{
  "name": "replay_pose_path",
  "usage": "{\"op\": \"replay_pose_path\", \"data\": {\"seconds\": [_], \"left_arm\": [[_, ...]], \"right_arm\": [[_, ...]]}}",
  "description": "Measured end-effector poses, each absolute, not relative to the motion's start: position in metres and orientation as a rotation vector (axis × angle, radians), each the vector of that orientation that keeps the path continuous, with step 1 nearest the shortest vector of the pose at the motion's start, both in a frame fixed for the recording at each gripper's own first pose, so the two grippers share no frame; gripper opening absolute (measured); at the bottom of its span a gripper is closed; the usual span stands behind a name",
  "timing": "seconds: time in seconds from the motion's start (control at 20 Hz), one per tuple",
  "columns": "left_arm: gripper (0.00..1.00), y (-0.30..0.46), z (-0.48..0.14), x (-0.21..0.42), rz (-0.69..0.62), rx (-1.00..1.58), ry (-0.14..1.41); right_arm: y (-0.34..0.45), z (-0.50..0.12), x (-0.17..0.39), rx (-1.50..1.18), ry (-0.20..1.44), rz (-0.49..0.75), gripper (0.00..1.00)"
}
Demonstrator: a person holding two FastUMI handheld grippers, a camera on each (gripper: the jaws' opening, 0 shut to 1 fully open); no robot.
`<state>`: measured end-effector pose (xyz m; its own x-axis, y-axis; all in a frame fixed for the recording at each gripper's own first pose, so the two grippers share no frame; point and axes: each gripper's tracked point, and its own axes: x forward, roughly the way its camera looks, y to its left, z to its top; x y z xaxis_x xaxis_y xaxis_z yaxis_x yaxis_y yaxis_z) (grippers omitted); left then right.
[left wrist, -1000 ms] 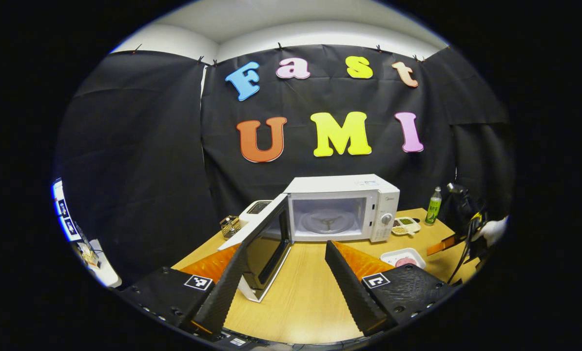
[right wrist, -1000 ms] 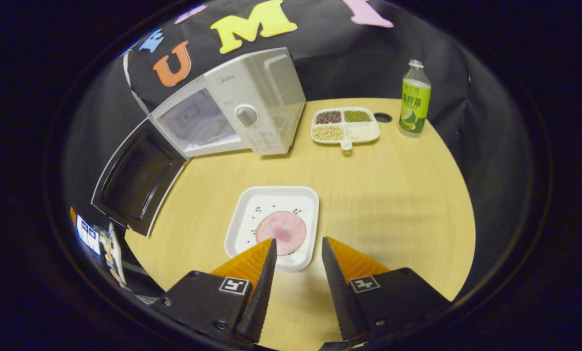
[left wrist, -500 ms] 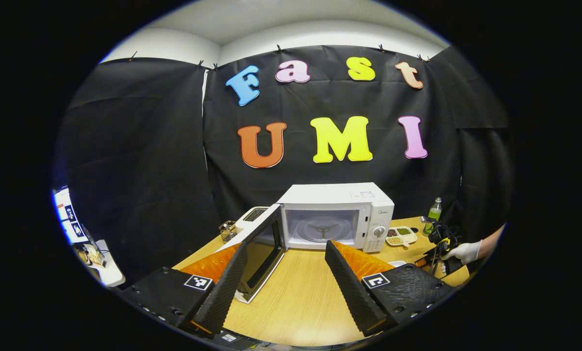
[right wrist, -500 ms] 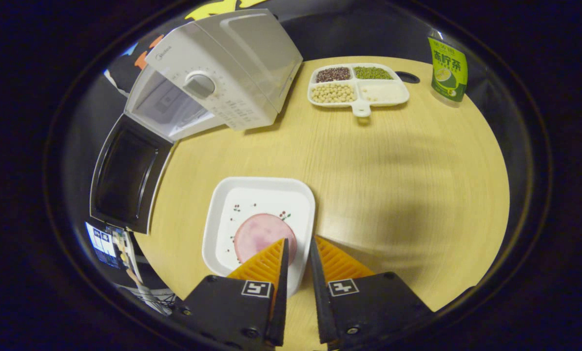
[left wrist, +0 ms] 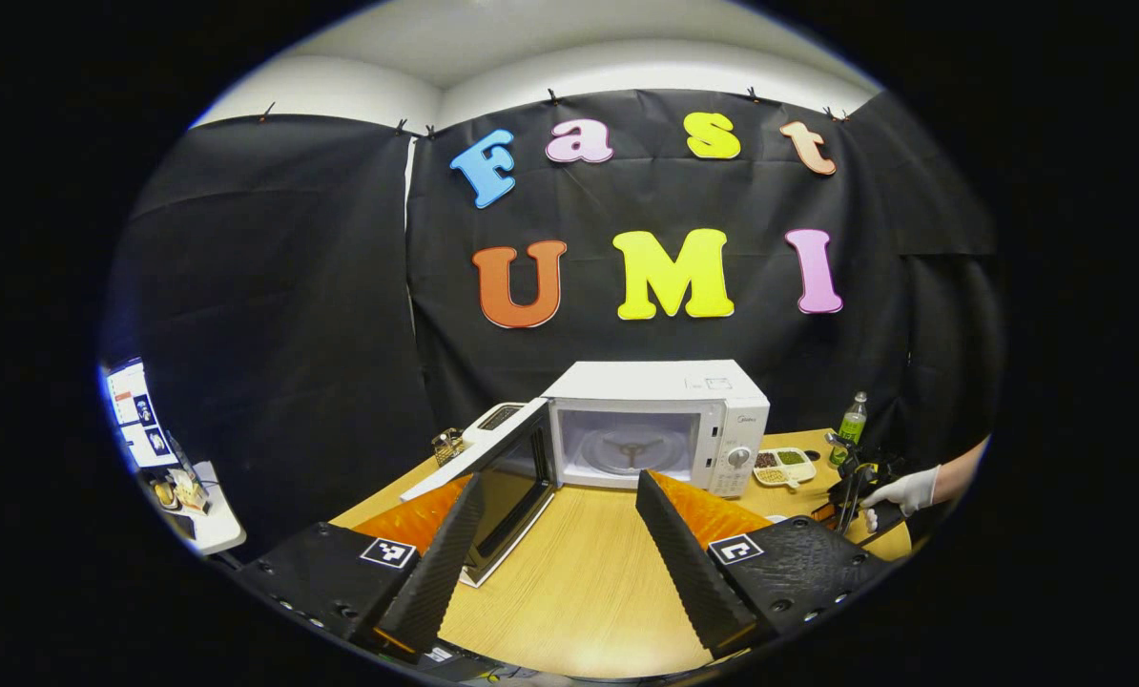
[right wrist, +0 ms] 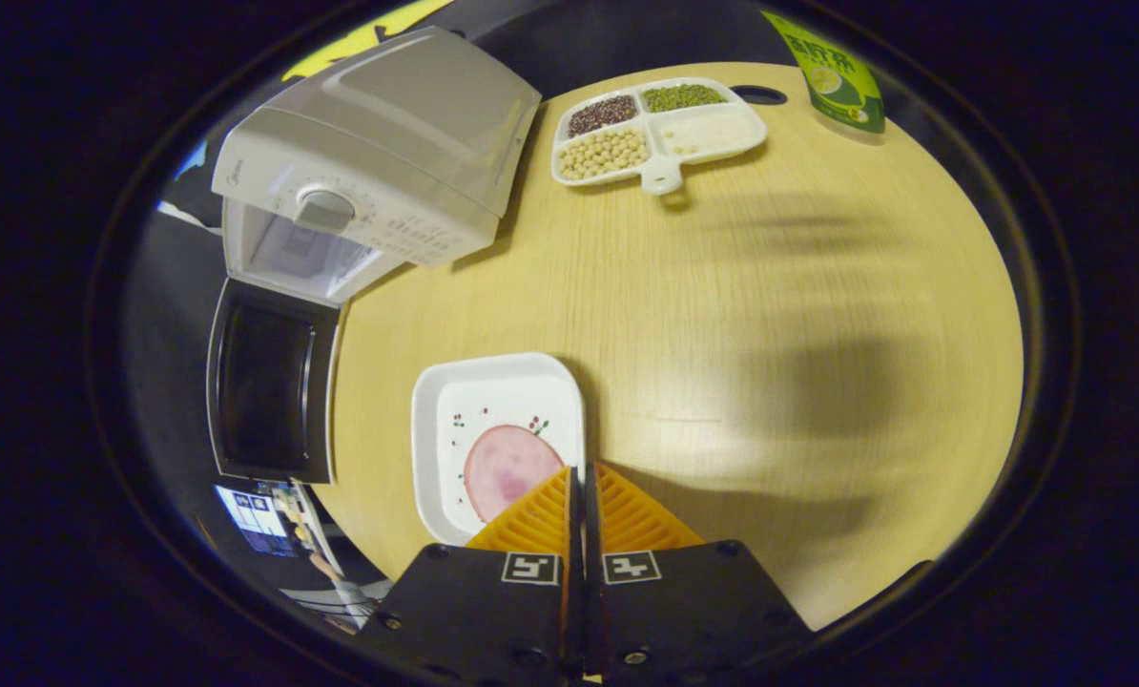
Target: Open the microwave oven with the left hand, put the food in, and close the microwave oven.
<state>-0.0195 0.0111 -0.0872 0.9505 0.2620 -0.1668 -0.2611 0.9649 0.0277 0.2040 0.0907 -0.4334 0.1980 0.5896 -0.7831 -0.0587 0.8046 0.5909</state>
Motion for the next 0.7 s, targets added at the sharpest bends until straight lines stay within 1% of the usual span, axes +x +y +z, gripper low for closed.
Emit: {"op": "replay_pose_path", "data": {"seconds": [0.3,0.4,0.45,0.5,0.7], "left_arm": [[0.96,0.02,-0.072,-0.021,0.26,0.007,0.168],[0.95,0.023,-0.069,-0.02,0.25,0.006,0.161],[1.0,0.025,-0.066,-0.018,0.243,0.006,0.159],[0.95,0.026,-0.065,-0.016,0.232,0.008,0.155],[0.95,0.031,-0.063,-0.004,0.175,0.025,0.15]], "right_arm": [[0.1,-0.426,0.196,0.657,1.238,0.529,0.04],[0.106,-0.407,0.192,0.702,1.197,0.538,0.04],[0.108,-0.396,0.19,0.719,1.177,0.536,0.04],[0.112,-0.388,0.189,0.727,1.158,0.532,0.04],[0.136,-0.346,0.194,0.753,1.049,0.511,0.04]]}}
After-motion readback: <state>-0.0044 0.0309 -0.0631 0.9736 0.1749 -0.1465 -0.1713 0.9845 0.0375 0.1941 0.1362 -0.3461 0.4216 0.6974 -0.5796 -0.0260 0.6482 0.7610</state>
